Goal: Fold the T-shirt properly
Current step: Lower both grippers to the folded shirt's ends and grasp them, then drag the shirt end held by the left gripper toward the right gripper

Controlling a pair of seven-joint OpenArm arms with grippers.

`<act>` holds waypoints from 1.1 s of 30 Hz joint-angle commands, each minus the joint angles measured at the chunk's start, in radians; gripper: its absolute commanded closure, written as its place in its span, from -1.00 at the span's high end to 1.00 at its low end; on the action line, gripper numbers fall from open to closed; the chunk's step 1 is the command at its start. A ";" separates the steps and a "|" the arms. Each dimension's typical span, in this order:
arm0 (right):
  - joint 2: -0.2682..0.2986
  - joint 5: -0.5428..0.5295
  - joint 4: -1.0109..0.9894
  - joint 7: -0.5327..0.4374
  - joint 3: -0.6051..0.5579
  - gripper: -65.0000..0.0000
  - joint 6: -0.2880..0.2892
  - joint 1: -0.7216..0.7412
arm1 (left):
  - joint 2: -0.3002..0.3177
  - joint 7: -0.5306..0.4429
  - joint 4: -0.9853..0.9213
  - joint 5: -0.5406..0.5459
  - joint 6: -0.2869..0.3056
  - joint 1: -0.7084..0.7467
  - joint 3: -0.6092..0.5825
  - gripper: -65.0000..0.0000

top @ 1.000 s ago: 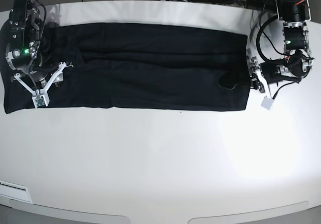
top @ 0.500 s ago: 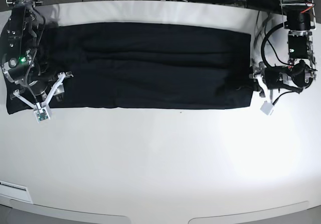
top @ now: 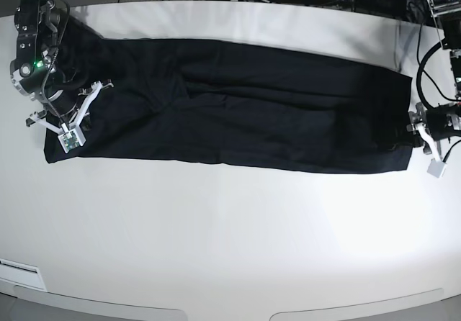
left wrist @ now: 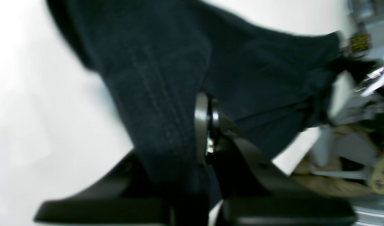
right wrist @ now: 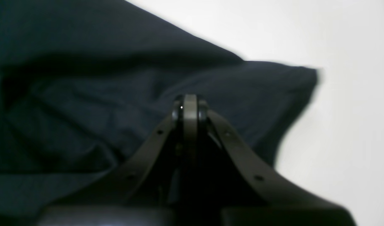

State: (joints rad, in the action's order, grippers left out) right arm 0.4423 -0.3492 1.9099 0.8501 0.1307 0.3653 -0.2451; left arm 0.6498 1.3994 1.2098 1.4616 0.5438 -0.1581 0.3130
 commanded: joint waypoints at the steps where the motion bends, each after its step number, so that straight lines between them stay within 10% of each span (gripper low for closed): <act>1: 0.010 0.006 -0.004 -0.028 0.006 -1.00 -0.005 0.003 | 0.022 -0.003 0.013 0.022 0.014 -0.017 0.009 -1.00; 17: -0.016 0.006 -0.139 -0.001 0.006 -1.00 0.042 -0.010 | -0.013 -0.003 0.192 0.022 -0.013 -0.017 0.009 -1.00; 33: -0.019 0.006 -0.139 0.008 0.006 -1.00 0.020 -0.012 | -0.311 -0.003 0.439 0.022 0.003 0.004 0.007 -1.00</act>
State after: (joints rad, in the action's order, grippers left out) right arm 0.4149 -0.3489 1.7668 0.8303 0.1337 0.3851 -0.2573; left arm 0.3233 1.4071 1.6337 1.4590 0.5392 -0.1402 0.3145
